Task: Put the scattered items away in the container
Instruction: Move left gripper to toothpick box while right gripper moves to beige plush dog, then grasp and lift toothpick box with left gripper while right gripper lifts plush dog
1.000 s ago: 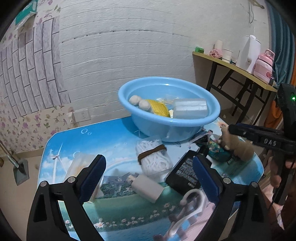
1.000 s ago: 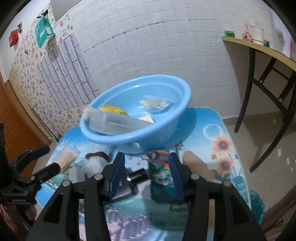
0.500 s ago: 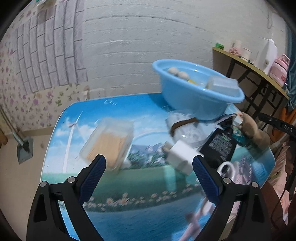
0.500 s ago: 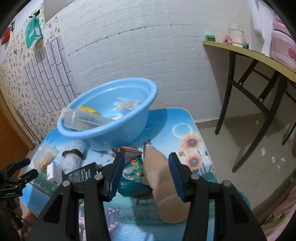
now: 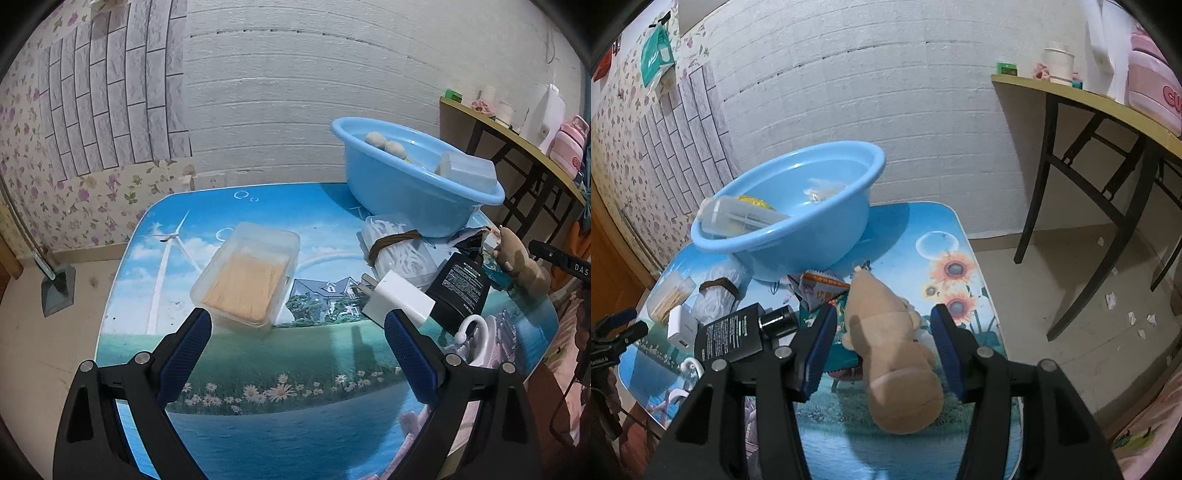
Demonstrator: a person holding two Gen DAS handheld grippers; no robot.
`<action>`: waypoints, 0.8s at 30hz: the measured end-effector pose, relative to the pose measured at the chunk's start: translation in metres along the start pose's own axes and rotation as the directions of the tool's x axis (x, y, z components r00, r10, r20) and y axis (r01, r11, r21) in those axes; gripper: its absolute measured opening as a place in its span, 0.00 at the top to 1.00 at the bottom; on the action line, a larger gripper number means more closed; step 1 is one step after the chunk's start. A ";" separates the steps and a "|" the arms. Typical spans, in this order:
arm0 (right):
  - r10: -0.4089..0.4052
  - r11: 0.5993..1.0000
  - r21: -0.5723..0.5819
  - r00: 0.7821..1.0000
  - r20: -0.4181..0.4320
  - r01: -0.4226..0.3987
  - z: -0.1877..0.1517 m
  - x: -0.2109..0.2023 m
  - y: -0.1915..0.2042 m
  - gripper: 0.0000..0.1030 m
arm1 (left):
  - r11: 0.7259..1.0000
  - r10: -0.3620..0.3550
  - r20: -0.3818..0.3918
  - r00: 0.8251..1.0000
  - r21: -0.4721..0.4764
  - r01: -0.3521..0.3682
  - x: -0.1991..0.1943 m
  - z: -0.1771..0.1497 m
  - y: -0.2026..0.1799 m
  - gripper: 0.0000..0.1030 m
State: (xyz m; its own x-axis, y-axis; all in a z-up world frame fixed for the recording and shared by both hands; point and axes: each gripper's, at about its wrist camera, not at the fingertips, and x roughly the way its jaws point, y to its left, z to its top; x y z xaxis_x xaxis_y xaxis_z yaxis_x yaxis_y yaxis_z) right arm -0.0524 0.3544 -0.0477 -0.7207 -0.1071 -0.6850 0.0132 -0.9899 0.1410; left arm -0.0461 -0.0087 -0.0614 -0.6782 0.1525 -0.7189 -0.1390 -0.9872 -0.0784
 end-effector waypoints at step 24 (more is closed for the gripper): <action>0.000 1.000 -0.017 0.994 -0.113 -0.002 -0.027 0.017 -0.007 0.42 | 1.000 0.014 -0.065 0.998 0.022 -0.013 0.058 0.017 0.033 0.08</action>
State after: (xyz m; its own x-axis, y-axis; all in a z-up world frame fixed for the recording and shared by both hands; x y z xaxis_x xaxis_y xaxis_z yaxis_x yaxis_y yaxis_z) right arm -0.0464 0.3568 -0.0795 -0.6377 -0.1165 -0.7614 0.0263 -0.9912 0.1296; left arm -0.1023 -0.0317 -0.0940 -0.6316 0.1352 -0.7634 -0.1460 -0.9878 -0.0542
